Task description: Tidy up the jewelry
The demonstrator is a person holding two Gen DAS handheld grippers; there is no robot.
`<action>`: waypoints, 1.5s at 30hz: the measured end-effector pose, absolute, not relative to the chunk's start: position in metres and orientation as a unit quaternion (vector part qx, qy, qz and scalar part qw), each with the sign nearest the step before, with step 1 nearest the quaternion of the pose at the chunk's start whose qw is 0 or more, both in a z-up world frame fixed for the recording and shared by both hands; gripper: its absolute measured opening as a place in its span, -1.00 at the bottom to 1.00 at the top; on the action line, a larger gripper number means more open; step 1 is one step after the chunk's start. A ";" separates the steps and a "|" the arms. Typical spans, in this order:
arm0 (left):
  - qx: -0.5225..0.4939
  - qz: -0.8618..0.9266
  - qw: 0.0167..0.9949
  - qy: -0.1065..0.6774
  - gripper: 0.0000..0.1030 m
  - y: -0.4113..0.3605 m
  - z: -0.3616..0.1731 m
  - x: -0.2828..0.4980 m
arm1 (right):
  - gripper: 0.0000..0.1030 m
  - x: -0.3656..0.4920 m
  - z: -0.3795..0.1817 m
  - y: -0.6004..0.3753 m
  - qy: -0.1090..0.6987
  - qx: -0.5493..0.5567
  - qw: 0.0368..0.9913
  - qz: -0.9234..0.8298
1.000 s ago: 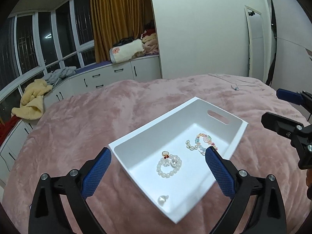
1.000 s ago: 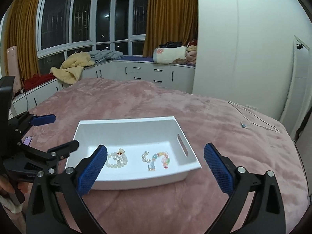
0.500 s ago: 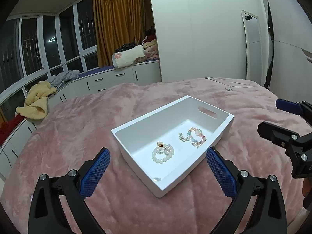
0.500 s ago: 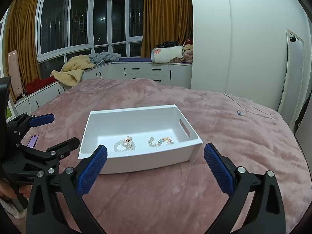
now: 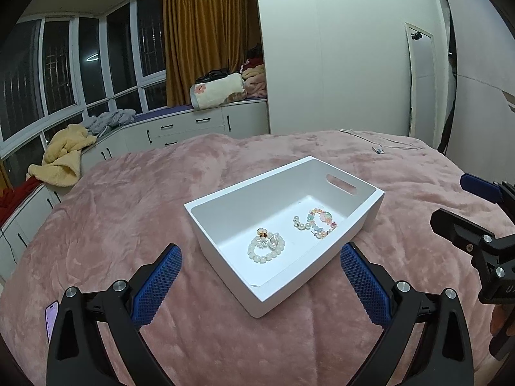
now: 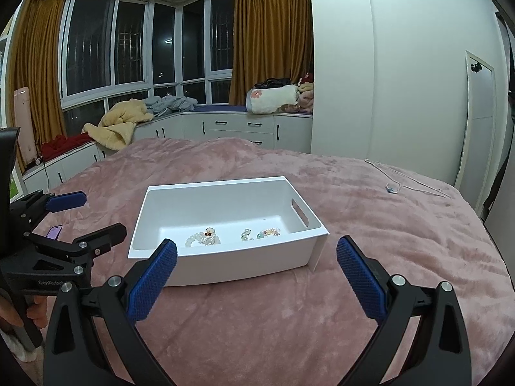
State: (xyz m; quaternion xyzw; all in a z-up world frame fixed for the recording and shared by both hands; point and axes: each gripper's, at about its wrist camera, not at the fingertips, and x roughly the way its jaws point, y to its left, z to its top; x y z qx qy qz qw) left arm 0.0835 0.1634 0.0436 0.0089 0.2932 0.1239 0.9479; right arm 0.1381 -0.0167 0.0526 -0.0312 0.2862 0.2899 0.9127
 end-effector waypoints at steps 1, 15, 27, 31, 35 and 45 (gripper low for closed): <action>0.008 0.124 0.948 0.294 0.94 0.163 0.044 0.084 | 0.91 0.138 0.052 -0.017 0.287 -0.030 0.913 0.290; -0.011 0.130 0.952 0.276 0.94 0.167 0.045 0.079 | 0.91 0.133 0.054 -0.017 0.274 -0.035 0.914 0.296; -0.017 0.127 0.953 0.274 0.94 0.165 0.041 0.077 | 0.91 0.133 0.054 -0.014 0.275 -0.039 0.913 0.298; -0.018 0.126 0.953 0.275 0.94 0.165 0.041 0.076 | 0.91 0.134 0.053 -0.014 0.276 -0.035 0.912 0.300; -0.020 0.123 0.954 0.272 0.94 0.165 0.041 0.075 | 0.91 0.135 0.052 -0.015 0.276 -0.035 0.912 0.301; -0.017 0.122 0.954 0.275 0.94 0.163 0.040 0.077 | 0.91 0.137 0.052 -0.015 0.276 -0.037 0.912 0.301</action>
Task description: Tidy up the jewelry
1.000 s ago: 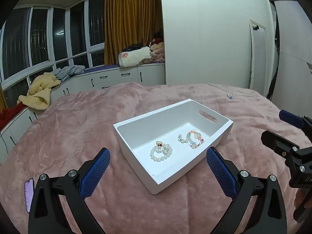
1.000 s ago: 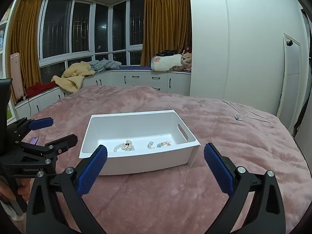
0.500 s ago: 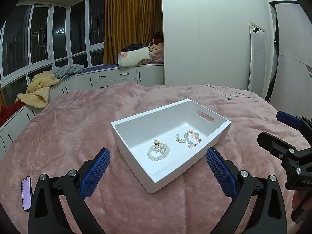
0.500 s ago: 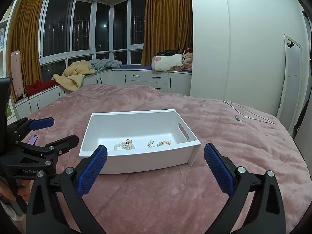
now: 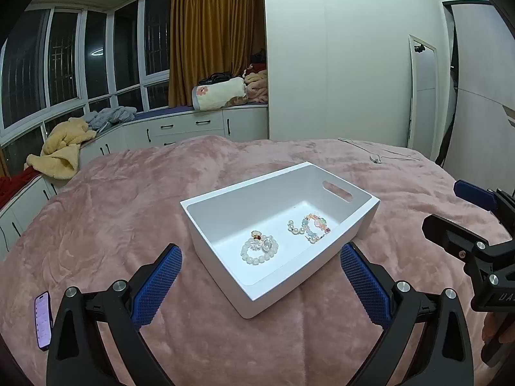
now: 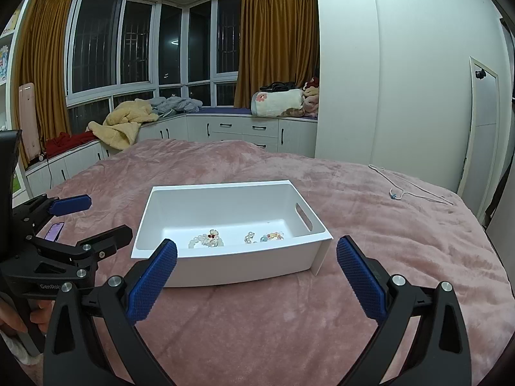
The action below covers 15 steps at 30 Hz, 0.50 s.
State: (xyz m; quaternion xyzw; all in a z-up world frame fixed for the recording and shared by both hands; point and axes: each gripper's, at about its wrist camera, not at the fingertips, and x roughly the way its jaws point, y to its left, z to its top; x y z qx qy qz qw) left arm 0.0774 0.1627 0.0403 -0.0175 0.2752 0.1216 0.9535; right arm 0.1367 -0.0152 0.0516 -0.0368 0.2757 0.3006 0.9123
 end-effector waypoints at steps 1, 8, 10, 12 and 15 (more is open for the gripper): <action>-0.018 0.121 0.953 0.276 0.94 0.163 0.040 0.078 | 0.91 0.137 0.052 -0.015 0.276 -0.037 0.912 0.300; -0.024 0.119 0.953 0.277 0.94 0.165 0.040 0.078 | 0.91 0.138 0.052 -0.016 0.277 -0.035 0.912 0.300; -0.022 0.120 0.953 0.277 0.94 0.165 0.040 0.077 | 0.91 0.138 0.052 -0.016 0.276 -0.035 0.912 0.300; -0.022 0.120 0.953 0.276 0.94 0.166 0.039 0.077 | 0.91 0.138 0.052 -0.016 0.276 -0.037 0.912 0.300; -0.025 0.115 0.954 0.275 0.94 0.166 0.039 0.077 | 0.91 0.138 0.051 -0.015 0.276 -0.040 0.912 0.301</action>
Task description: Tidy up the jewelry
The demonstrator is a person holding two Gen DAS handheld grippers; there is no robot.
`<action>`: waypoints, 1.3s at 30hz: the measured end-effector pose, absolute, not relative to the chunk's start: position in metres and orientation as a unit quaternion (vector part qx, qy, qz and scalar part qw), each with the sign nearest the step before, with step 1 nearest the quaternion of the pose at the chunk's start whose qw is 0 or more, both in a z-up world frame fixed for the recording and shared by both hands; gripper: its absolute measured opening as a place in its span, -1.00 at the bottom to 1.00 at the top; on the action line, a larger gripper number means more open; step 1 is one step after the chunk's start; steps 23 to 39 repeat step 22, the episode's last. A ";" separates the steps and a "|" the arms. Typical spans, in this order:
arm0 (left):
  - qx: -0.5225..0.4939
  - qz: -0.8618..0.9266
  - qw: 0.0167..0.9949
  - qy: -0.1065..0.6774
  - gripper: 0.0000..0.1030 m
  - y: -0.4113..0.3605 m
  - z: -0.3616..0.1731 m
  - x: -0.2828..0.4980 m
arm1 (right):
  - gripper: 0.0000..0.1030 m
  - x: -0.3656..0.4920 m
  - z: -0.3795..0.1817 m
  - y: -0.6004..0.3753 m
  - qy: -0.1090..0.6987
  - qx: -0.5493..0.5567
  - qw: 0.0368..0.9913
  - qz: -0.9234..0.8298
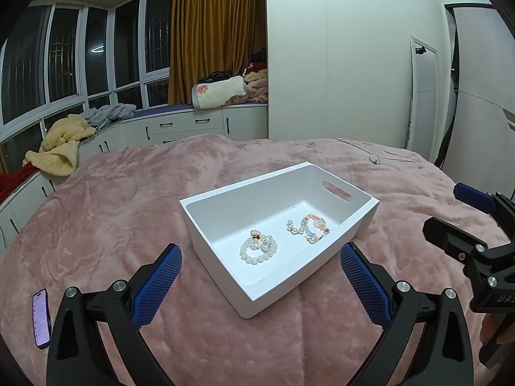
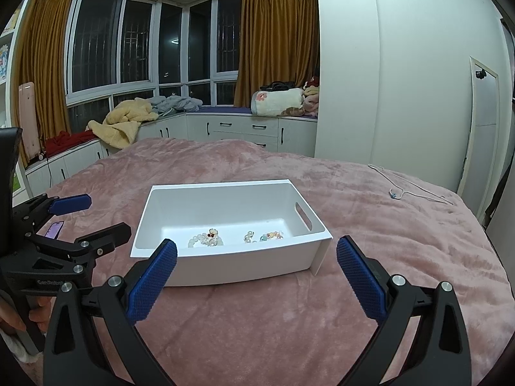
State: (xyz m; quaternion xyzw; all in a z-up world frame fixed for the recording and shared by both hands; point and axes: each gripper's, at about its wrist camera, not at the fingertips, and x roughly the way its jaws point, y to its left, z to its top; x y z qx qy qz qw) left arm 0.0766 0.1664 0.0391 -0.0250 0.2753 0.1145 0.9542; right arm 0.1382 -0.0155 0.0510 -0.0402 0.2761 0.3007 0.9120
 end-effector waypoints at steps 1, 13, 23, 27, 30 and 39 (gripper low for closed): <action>-0.024 0.115 0.954 0.274 0.94 0.167 0.039 0.076 | 0.91 0.139 0.051 -0.016 0.276 -0.040 0.912 0.301; -0.024 0.100 0.958 0.269 0.94 0.167 0.041 0.077 | 0.91 0.139 0.049 -0.014 0.279 -0.042 0.910 0.303; -0.014 0.109 0.957 0.268 0.94 0.165 0.041 0.076 | 0.91 0.139 0.049 -0.014 0.280 -0.041 0.910 0.303; -0.014 0.109 0.957 0.268 0.94 0.165 0.041 0.076 | 0.91 0.139 0.049 -0.014 0.280 -0.041 0.910 0.303; -0.014 0.109 0.957 0.268 0.94 0.165 0.041 0.076 | 0.91 0.139 0.049 -0.014 0.280 -0.041 0.910 0.303; -0.014 0.109 0.957 0.268 0.94 0.165 0.041 0.076 | 0.91 0.139 0.049 -0.014 0.280 -0.041 0.910 0.303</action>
